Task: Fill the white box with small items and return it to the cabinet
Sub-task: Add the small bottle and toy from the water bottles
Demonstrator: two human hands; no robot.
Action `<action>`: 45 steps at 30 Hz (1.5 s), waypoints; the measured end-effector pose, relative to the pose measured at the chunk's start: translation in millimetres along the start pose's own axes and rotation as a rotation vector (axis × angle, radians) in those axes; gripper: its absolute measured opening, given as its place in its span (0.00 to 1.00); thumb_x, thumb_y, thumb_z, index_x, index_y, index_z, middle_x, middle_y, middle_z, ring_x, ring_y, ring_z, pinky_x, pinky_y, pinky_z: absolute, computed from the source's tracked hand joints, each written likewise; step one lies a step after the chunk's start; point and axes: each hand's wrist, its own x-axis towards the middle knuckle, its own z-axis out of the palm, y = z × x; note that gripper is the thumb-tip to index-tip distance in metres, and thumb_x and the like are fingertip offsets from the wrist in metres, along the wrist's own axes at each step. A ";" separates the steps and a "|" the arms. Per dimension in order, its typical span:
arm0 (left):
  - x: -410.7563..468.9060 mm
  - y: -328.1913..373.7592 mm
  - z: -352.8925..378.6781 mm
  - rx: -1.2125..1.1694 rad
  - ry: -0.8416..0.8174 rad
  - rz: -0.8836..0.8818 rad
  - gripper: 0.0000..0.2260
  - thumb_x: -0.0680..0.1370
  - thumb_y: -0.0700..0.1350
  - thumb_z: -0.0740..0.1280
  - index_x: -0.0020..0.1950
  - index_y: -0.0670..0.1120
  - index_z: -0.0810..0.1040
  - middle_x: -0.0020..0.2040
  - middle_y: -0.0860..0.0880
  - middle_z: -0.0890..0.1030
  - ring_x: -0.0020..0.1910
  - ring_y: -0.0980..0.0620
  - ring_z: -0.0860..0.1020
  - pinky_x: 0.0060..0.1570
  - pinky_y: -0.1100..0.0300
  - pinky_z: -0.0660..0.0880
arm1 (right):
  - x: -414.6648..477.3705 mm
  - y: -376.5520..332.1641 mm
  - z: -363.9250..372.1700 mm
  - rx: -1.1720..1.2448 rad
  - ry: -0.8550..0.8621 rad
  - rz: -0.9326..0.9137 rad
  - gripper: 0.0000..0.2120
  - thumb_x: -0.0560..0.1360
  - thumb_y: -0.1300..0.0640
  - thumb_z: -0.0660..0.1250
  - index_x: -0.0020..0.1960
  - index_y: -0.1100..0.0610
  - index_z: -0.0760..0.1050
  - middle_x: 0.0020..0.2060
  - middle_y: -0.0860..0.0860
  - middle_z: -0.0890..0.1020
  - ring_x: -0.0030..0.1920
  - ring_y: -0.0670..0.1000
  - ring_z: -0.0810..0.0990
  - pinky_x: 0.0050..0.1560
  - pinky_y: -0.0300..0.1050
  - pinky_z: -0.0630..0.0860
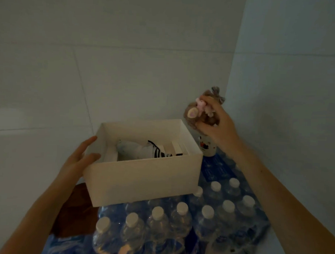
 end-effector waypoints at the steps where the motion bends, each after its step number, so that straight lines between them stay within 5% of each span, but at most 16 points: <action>1: -1.1 2.9 1.3 0.007 0.005 0.000 0.22 0.78 0.43 0.66 0.59 0.72 0.72 0.64 0.54 0.73 0.52 0.67 0.76 0.48 0.61 0.73 | 7.8 -6.0 8.0 -0.010 -0.046 -0.014 0.30 0.70 0.57 0.74 0.68 0.44 0.69 0.64 0.47 0.76 0.61 0.44 0.76 0.59 0.39 0.75; 8: -9.7 15.8 4.9 0.054 0.023 -0.014 0.22 0.78 0.42 0.66 0.70 0.59 0.68 0.58 0.55 0.72 0.38 0.78 0.74 0.32 0.79 0.69 | 45.5 -29.3 83.8 -0.085 -0.458 -0.118 0.30 0.68 0.52 0.76 0.66 0.44 0.69 0.62 0.45 0.76 0.59 0.46 0.77 0.58 0.44 0.75; 15: -16.2 23.4 6.2 0.000 0.021 -0.031 0.24 0.78 0.41 0.65 0.72 0.56 0.67 0.50 0.64 0.74 0.39 0.74 0.77 0.34 0.78 0.71 | 44.5 -24.7 141.7 -0.093 -0.774 -0.099 0.30 0.65 0.50 0.77 0.62 0.35 0.69 0.58 0.41 0.78 0.55 0.42 0.79 0.55 0.43 0.78; 23: -18.8 26.4 4.6 -0.077 0.000 -0.065 0.25 0.78 0.40 0.66 0.72 0.55 0.67 0.51 0.60 0.79 0.43 0.62 0.82 0.37 0.71 0.75 | 53.2 -14.5 167.3 -0.184 -1.032 -0.078 0.32 0.67 0.58 0.75 0.67 0.41 0.68 0.62 0.44 0.73 0.58 0.44 0.75 0.53 0.37 0.77; 29: -19.9 27.4 4.3 -0.073 -0.010 -0.061 0.25 0.78 0.40 0.65 0.73 0.55 0.66 0.52 0.60 0.78 0.43 0.62 0.81 0.37 0.70 0.75 | 55.2 -14.5 167.2 -0.199 -1.157 0.004 0.32 0.70 0.55 0.73 0.70 0.40 0.66 0.65 0.42 0.71 0.57 0.39 0.74 0.50 0.30 0.75; 32: -19.7 27.6 4.4 -0.063 -0.011 -0.054 0.25 0.78 0.39 0.65 0.73 0.54 0.66 0.51 0.62 0.77 0.42 0.65 0.81 0.36 0.72 0.74 | 54.4 -17.0 167.0 -0.200 -1.186 0.057 0.32 0.70 0.52 0.73 0.70 0.39 0.65 0.64 0.41 0.71 0.58 0.42 0.74 0.56 0.39 0.76; 37: -19.5 27.7 5.1 -0.060 -0.004 -0.059 0.25 0.78 0.40 0.66 0.73 0.55 0.66 0.50 0.62 0.77 0.42 0.65 0.81 0.36 0.71 0.75 | 53.6 -20.0 161.9 -0.142 -1.138 0.195 0.29 0.72 0.53 0.72 0.70 0.41 0.66 0.50 0.46 0.82 0.47 0.48 0.83 0.49 0.46 0.81; 45: -19.6 24.3 3.8 -0.043 0.021 -0.036 0.23 0.78 0.40 0.64 0.72 0.55 0.67 0.50 0.63 0.76 0.40 0.69 0.79 0.33 0.74 0.73 | 57.2 -21.3 83.9 0.236 -0.592 0.244 0.14 0.74 0.58 0.71 0.59 0.56 0.78 0.48 0.59 0.84 0.46 0.56 0.84 0.45 0.44 0.81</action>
